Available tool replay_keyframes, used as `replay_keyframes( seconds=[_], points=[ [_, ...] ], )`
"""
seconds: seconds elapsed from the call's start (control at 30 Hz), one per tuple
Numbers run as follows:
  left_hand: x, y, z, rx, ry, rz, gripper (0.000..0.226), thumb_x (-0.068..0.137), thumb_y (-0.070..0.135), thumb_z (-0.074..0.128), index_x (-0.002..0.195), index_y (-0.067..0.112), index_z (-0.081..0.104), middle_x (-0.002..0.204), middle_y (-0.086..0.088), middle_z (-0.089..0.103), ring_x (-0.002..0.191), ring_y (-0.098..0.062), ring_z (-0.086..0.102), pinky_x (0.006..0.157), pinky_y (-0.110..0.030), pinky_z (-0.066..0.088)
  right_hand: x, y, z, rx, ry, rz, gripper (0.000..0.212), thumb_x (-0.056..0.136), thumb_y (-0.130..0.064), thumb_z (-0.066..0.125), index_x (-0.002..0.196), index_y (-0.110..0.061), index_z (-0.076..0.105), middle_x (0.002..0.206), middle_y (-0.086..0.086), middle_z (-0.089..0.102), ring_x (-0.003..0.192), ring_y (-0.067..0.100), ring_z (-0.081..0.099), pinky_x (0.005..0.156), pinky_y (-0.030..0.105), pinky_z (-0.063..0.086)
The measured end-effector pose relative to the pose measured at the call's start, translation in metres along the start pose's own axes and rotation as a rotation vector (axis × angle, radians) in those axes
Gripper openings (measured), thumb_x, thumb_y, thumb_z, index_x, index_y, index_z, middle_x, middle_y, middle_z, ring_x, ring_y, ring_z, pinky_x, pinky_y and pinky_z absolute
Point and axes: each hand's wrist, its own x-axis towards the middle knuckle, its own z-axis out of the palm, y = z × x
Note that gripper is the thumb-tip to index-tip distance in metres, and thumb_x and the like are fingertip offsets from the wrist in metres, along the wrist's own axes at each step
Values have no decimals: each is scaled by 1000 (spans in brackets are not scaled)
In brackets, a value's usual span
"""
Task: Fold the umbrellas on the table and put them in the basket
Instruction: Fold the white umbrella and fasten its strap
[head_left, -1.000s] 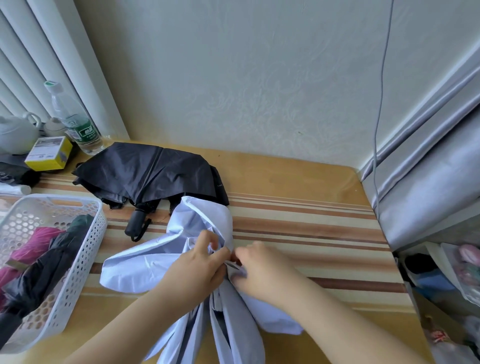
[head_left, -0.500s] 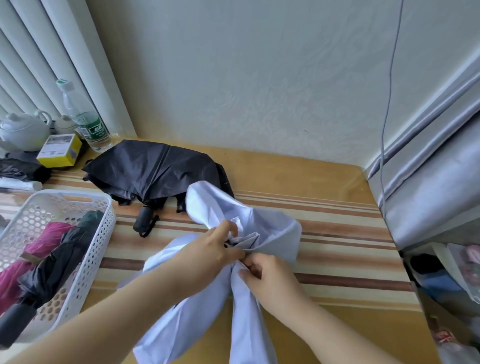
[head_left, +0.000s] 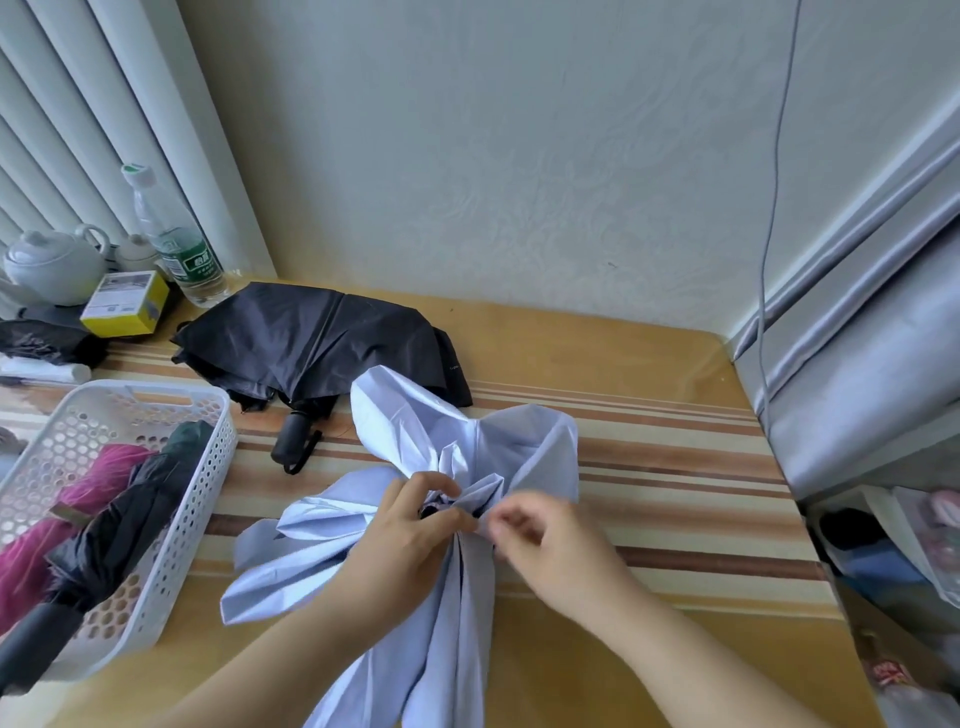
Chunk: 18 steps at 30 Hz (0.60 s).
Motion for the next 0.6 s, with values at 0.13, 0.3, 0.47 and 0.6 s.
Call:
replay_keyframes(
  seconds=[0.13, 0.3, 0.47, 0.6],
  points=[
    [-5, 6, 6, 31, 5, 49, 37, 79, -1, 53, 101, 29, 58, 112, 3, 45, 94, -16, 43, 84, -16, 34, 23, -4, -26, -322, 53, -30, 30, 95, -28, 57, 125, -23, 57, 115, -11, 58, 108, 4, 52, 90, 13, 37],
    [-4, 3, 5, 34, 45, 9, 31, 82, 2, 51, 99, 26, 60, 112, 3, 45, 95, -15, 43, 86, -14, 33, 25, -3, -30, -395, -251, 137, 20, 90, -37, 57, 110, -34, 60, 88, -17, 64, 98, 10, 53, 82, 23, 45],
    [-3, 6, 4, 21, 36, -27, 24, 88, 10, 42, 102, 26, 53, 117, 6, 45, 95, -15, 43, 82, -17, 36, 18, -4, -21, -215, -218, 75, 11, 90, -34, 62, 101, -33, 65, 79, -14, 63, 72, 2, 57, 64, 16, 44],
    [-1, 6, 7, 24, 24, -2, 39, 78, -4, 52, 103, 25, 50, 118, 12, 53, 86, -18, 41, 78, -20, 38, 16, -7, -16, -205, -232, 8, 6, 92, -24, 61, 92, -27, 66, 74, -16, 59, 66, -4, 53, 61, 9, 39]
  ],
)
